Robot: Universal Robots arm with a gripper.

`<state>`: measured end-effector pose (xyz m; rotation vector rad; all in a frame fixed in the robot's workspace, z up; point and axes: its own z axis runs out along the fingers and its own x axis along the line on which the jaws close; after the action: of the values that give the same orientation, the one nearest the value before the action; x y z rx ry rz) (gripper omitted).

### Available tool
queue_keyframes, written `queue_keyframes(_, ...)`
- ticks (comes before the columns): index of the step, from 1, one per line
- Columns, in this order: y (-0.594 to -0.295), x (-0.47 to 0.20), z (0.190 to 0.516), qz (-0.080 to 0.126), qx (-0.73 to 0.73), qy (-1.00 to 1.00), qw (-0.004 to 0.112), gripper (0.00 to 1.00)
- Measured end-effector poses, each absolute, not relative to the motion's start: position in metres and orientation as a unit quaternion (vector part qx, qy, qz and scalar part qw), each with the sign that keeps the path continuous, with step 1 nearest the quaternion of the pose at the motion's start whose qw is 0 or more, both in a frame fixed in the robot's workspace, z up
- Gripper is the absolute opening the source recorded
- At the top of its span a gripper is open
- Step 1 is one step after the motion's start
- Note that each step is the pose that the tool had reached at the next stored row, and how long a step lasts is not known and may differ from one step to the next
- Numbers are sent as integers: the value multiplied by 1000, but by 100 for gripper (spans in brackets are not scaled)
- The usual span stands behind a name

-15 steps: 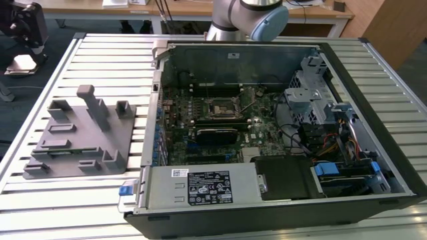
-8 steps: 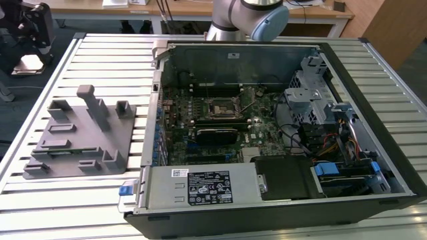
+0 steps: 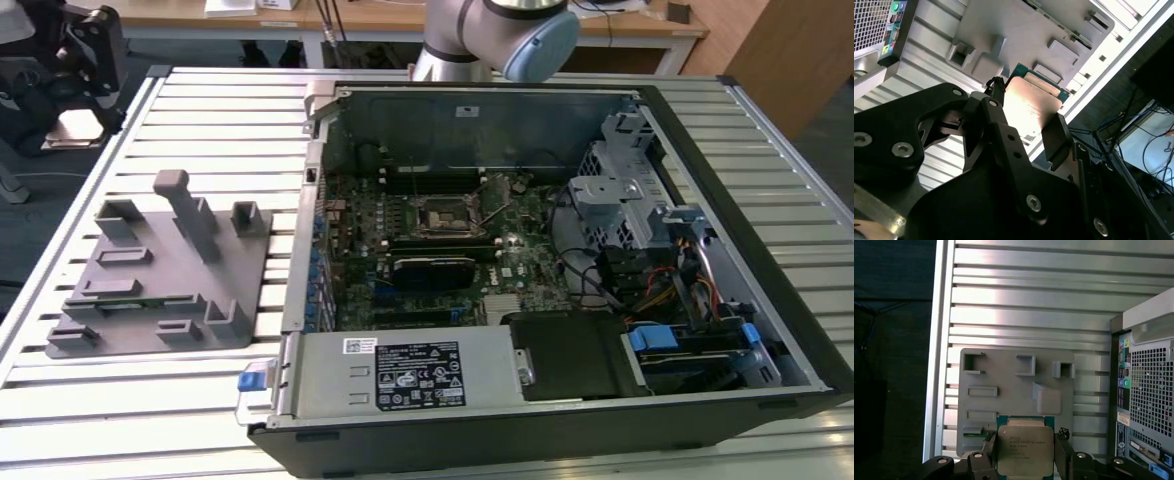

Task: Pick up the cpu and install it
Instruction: 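Pick up the cpu and move it towards the insertion slot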

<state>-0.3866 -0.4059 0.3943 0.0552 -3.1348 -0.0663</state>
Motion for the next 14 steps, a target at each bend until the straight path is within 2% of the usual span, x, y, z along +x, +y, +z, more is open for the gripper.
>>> queue_keyframes(14, -406, -373, 394, -21, 18, -1000, 3, 54)
